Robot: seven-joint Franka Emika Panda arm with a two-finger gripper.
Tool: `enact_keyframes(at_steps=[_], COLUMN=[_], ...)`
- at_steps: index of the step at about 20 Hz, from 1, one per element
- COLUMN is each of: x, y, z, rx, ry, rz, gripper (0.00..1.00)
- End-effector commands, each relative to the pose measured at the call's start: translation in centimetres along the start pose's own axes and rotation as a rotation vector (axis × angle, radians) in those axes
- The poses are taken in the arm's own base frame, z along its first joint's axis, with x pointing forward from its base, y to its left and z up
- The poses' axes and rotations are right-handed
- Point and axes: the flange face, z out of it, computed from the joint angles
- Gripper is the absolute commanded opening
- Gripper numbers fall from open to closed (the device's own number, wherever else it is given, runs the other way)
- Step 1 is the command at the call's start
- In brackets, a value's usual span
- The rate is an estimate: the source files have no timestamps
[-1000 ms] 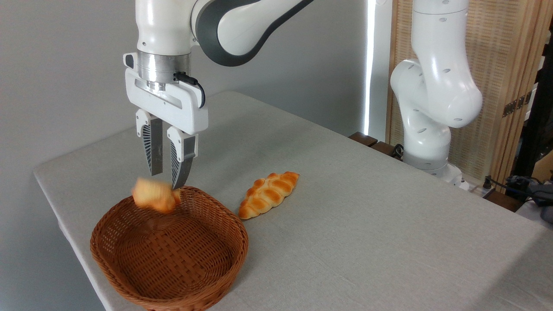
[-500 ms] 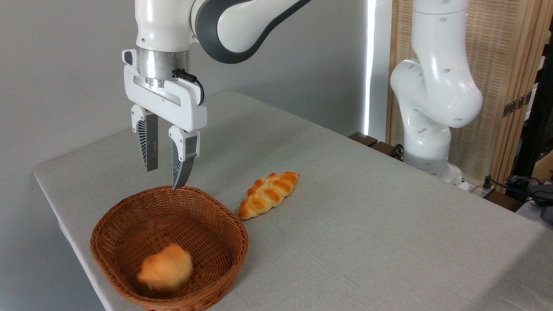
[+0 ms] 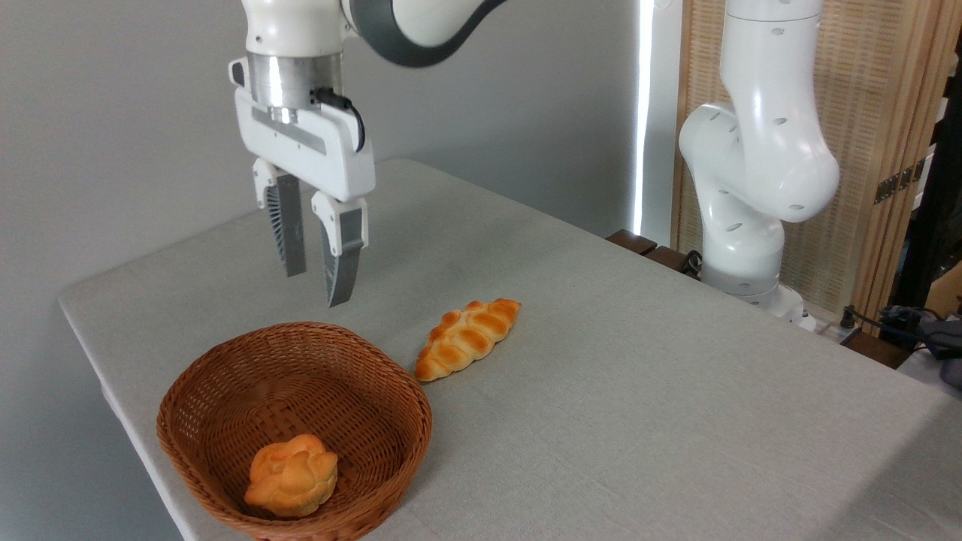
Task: Put bread into the basket
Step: 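Raise the open gripper away from the basket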
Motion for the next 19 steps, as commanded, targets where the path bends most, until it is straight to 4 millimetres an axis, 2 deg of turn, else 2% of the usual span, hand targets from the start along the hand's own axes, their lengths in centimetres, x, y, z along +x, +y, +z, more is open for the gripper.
enact_keyframes(at_steps=[1, 3, 6, 8, 11, 19], x=[-1.0, -1.8, -2.8, -3.5, -4.4, -3.9], y=[-0.4, -1.9, -4.1, -5.0, -6.1, -5.7], z=[-2.7, -3.6, -6.7, -7.4, -7.2, -6.7], rx=[-0.045, -0.06, -0.088, -0.095, -0.104, -0.113], ry=[-0.043, -0.042, -0.022, -0.028, -0.035, -0.042], rz=[0.09, 0.054, 0.005, 0.014, 0.065, 0.009], gripper=[1.0, 1.0, 1.0, 1.0, 1.0, 1.0])
